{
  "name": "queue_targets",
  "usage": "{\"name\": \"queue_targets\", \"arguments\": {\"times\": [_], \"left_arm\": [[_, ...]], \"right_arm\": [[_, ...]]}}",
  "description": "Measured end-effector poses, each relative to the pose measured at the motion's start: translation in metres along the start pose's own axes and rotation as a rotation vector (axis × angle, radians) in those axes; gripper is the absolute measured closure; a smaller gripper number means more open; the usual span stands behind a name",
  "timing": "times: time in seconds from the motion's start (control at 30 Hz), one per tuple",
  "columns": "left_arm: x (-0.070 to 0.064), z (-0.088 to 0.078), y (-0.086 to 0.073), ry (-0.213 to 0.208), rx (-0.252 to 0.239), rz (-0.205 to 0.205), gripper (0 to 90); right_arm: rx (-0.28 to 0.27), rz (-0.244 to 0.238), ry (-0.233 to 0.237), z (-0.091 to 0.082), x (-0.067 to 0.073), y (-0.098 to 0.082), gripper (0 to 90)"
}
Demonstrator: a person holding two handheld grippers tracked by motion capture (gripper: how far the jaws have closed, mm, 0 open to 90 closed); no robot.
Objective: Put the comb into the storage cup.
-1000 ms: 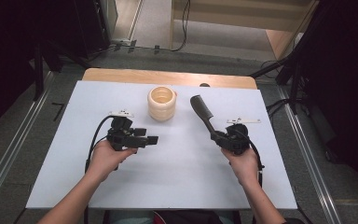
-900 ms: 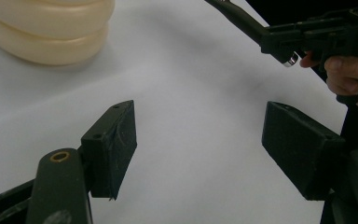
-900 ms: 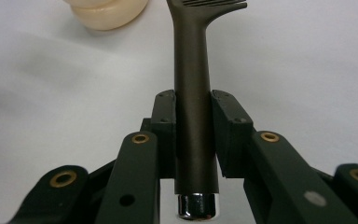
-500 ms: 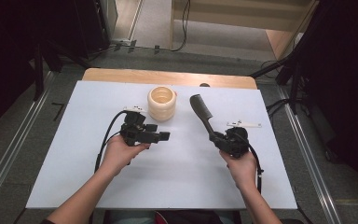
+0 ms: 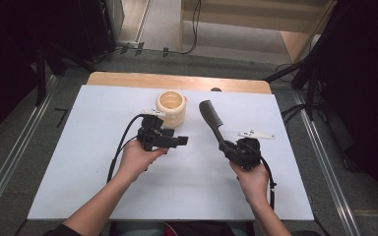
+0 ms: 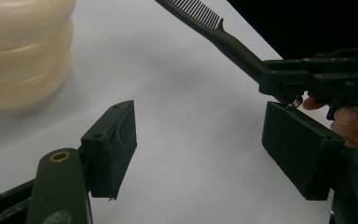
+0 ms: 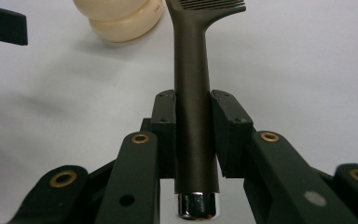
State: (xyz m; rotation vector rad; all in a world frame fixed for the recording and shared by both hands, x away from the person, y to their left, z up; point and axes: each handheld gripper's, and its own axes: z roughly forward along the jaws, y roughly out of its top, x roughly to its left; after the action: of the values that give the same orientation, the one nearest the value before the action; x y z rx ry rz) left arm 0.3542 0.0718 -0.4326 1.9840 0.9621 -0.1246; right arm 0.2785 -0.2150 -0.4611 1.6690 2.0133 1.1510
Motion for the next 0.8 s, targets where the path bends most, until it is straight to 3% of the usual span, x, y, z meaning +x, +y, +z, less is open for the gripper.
{"name": "queue_targets", "arguments": {"times": [0.53,0.8], "left_arm": [[-0.013,0.02,0.01,-0.002,-0.04,-0.025,27.0],[-0.022,0.031,0.013,0.001,-0.041,-0.012,27.0]], "right_arm": [[-0.034,0.001,-0.003,0.0,0.009,-0.007,70.4],[-0.054,-0.004,-0.007,-0.001,0.011,-0.01,70.4]]}}
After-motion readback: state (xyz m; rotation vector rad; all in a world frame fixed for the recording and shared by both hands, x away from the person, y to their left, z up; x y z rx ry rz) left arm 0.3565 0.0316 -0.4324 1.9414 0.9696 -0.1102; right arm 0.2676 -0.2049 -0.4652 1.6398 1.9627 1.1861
